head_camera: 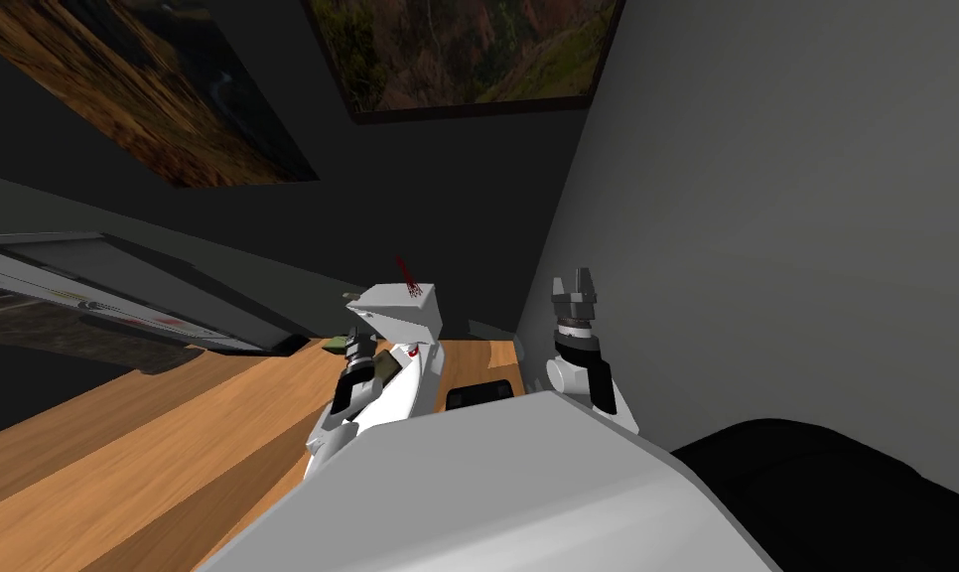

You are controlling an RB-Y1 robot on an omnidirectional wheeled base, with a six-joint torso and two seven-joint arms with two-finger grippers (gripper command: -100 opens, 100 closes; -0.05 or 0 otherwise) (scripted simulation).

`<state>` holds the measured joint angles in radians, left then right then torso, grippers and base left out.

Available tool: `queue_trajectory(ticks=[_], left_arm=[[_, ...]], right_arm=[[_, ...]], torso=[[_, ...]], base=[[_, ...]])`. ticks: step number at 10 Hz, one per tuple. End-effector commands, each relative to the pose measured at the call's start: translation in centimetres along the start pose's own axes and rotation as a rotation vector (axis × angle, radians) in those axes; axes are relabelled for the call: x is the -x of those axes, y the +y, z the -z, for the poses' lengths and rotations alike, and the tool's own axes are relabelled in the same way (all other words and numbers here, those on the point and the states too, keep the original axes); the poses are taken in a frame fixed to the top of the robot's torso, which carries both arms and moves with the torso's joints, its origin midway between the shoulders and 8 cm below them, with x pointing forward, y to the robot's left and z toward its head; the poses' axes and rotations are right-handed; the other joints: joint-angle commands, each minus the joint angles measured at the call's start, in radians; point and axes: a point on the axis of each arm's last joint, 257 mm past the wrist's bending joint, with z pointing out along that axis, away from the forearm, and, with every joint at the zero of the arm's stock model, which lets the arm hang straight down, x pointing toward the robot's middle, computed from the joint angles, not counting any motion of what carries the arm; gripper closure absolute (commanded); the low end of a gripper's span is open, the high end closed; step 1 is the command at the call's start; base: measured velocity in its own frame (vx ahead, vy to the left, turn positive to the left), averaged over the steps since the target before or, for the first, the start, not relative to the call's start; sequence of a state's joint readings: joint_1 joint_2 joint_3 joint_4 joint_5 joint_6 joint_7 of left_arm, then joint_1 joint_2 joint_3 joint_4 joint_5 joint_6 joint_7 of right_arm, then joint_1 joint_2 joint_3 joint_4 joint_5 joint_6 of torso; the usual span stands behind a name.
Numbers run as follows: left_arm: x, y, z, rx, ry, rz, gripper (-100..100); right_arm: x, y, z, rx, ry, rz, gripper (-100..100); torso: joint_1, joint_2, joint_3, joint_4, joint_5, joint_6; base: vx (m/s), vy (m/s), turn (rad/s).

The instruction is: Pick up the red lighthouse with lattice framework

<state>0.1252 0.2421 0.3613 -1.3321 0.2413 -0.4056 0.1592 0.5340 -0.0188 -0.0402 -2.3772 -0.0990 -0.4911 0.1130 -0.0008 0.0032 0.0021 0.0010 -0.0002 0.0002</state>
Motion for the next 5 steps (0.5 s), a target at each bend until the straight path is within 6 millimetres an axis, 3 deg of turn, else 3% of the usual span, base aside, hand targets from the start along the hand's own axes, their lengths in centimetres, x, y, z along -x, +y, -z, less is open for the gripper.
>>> queue_trajectory(ticks=[1, 5], left_arm=[[1.1, -0.4, -1.2, -0.019, -0.041, 0.042, -100], [1.8, 1.1, -2.6, -0.004, -0.087, 0.095, -100]], right_arm=[[0.0, 0.0, 0.0, 0.0, 0.0, 0.0, 0], [0.0, 0.0, 0.0, 0.0, 0.0, 0.0, 0]], torso=[[0.0, 0.0, 0.0, 0.0, 0.0, 0.0], [0.0, -0.001, -0.001, 0.0, 0.0, 0.0]], base=[[-0.071, -0.029, -0.017], [-0.046, -0.013, -0.009]])
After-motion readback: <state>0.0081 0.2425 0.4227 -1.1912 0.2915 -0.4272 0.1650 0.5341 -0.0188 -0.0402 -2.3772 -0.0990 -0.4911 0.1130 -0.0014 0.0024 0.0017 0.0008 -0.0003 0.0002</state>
